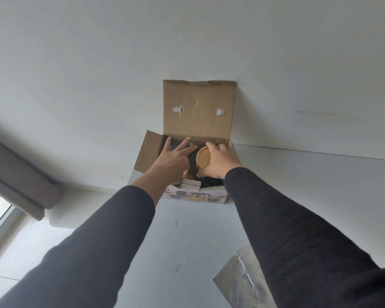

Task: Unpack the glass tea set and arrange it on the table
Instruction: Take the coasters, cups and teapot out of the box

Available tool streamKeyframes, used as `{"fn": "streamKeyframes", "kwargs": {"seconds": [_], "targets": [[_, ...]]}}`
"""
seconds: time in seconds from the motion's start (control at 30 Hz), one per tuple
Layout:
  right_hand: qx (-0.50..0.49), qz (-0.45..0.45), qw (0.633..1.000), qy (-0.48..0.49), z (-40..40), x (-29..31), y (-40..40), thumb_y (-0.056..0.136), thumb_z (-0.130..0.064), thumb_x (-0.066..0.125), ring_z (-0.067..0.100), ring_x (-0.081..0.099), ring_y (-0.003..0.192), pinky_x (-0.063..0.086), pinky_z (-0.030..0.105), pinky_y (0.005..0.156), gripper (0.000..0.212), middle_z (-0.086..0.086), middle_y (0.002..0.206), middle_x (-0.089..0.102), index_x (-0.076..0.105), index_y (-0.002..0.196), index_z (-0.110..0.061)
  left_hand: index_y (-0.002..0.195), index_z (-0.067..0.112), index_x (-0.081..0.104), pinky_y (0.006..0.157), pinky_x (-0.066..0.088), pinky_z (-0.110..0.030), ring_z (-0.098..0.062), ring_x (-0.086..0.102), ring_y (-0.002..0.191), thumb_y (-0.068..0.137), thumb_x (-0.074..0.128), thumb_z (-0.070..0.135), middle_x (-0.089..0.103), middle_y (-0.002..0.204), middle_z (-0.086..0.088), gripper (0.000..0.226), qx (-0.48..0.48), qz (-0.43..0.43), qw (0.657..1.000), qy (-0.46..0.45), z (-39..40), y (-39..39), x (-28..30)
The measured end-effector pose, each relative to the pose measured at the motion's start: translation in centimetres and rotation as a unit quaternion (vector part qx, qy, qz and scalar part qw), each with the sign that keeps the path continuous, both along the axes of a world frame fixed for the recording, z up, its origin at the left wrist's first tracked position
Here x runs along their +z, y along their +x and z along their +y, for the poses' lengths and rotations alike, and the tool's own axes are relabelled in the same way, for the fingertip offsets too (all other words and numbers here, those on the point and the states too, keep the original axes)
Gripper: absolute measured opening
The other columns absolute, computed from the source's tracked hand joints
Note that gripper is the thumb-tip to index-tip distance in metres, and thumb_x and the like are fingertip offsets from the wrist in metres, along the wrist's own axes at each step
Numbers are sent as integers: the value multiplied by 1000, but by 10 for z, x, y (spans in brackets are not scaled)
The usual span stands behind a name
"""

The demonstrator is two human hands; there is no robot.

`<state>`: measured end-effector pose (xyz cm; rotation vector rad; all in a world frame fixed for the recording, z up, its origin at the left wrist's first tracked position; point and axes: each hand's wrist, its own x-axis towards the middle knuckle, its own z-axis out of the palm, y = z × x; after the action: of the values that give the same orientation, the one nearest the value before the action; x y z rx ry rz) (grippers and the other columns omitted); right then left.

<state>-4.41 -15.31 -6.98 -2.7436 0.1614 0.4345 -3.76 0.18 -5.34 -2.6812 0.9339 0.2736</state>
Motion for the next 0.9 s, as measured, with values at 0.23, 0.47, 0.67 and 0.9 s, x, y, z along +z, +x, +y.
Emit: {"fn": "streamKeyframes", "kwargs": {"seconds": [0.23,0.47,0.67,0.9], "targets": [[2,-2,1000,8,-1,0,0,68,-48,77,34,32,134,37,47,105,102,12,148,27,16,147,-28,106,29,70,111,3,-66,-23,-14,147,82,62,32,3,160,2,25,-55,14,998,42,6,-2,2],[-2,8,1000,-1,0,-1,3,66,-50,78,35,34,132,39,48,104,102,12,148,26,17,146,-30,100,29,72,108,4,-69,-24,-13,147,83,67,37,4,160,3,20,-47,12,998,47,5,0,-1],[-2,4,1000,1,1,-1,3,65,-50,79,36,35,129,40,48,103,101,14,145,28,20,145,-29,105,24,70,109,5,-69,-27,-18,146,86,65,18,-4,161,-2,21,-28,9,999,35,3,-7,-9],[-9,-3,1000,12,0,0,-5,64,-50,79,35,36,130,41,48,102,104,12,147,26,19,146,-30,98,20,71,110,2,-66,-22,-12,147,88,63,23,12,159,3,13,-41,1,999,10,8,-6,-2]]}}
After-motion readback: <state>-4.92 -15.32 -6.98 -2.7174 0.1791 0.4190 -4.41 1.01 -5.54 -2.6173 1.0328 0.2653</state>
